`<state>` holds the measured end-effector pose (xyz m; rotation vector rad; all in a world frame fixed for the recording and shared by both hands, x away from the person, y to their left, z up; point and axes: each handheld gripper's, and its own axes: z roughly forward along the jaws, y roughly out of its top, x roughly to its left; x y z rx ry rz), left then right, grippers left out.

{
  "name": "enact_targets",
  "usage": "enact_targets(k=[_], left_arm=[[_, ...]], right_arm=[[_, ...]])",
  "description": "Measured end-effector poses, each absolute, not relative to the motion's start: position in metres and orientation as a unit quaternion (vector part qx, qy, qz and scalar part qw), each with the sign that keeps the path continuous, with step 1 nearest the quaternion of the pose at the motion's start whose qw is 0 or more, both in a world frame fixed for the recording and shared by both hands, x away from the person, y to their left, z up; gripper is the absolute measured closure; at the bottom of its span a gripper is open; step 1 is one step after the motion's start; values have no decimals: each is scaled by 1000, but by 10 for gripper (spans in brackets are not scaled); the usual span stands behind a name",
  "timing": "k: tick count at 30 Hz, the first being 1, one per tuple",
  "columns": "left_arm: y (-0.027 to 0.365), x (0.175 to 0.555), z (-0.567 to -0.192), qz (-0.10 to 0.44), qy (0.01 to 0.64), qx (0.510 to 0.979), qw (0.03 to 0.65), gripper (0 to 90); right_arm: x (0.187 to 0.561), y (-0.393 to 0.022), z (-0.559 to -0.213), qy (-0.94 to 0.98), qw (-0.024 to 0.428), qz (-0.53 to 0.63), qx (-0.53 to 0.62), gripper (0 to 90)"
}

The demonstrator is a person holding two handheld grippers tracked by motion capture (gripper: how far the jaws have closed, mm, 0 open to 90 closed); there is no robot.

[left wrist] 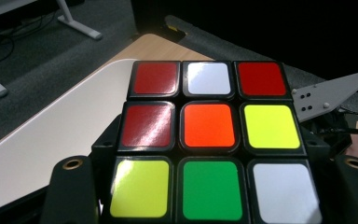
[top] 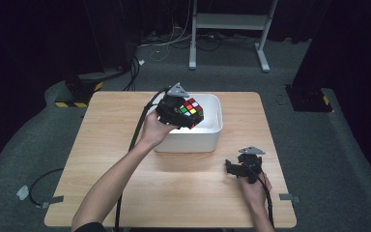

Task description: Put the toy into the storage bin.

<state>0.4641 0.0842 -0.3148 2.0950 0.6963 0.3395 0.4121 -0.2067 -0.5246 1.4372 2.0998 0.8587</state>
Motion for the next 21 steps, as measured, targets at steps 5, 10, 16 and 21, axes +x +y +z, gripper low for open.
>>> enact_targets(k=[5, 10, 16, 21], left_arm=[[79, 471, -313, 135, 282, 844, 436, 326], [76, 479, -312, 139, 286, 844, 432, 326], [77, 488, -311, 126, 304, 835, 441, 326], [75, 494, -310, 130, 311, 833, 439, 326]], right_arm=[[412, -207, -525, 762, 226, 311, 521, 144], [412, -207, -525, 762, 226, 311, 521, 144], [412, -207, -525, 761, 226, 311, 521, 144], [412, -207, -525, 762, 226, 312, 521, 144]])
